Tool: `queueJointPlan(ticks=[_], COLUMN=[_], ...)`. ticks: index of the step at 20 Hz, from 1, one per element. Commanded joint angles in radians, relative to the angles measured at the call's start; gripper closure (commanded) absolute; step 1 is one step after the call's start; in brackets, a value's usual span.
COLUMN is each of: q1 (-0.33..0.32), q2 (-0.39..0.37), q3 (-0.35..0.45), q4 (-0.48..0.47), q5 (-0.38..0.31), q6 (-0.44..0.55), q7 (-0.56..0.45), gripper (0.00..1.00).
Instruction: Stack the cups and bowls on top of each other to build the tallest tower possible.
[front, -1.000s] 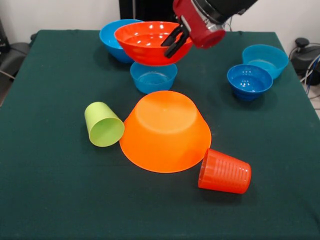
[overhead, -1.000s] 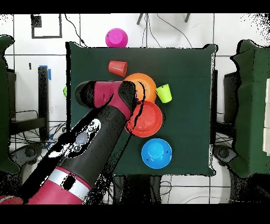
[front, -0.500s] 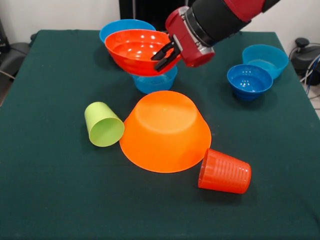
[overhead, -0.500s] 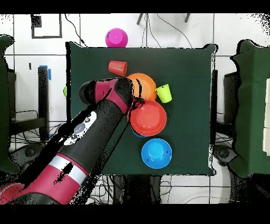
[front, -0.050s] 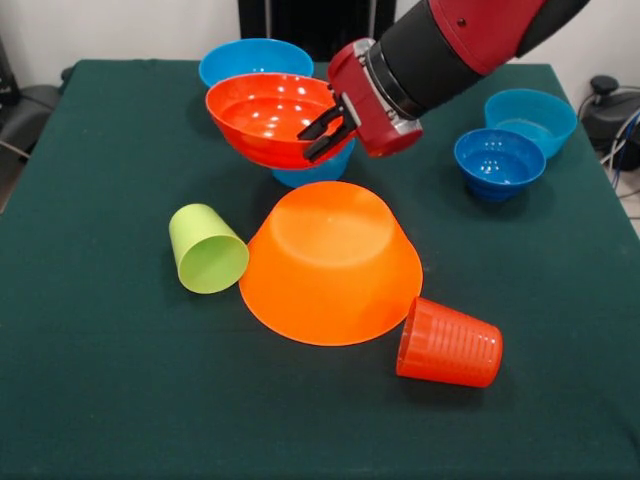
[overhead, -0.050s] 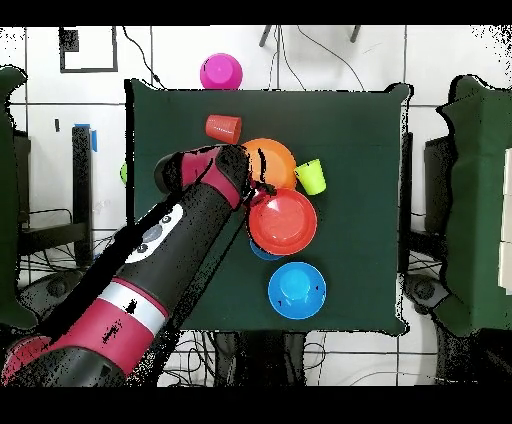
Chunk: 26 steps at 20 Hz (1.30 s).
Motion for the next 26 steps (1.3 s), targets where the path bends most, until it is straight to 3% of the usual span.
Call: queueJointPlan(ticks=[1, 14, 26], q1=[-0.009, -0.041, -0.055], q2=[0.028, 0.024, 0.084], q3=[0.070, 0.090, 0.082], q4=[-0.099, -0.164, -0.229], q5=[0.027, 0.054, 0.053], q6=[0.115, 0.177, 0.162], q7=[0.129, 0.095, 0.123], gripper=[1.00, 1.00, 1.00])
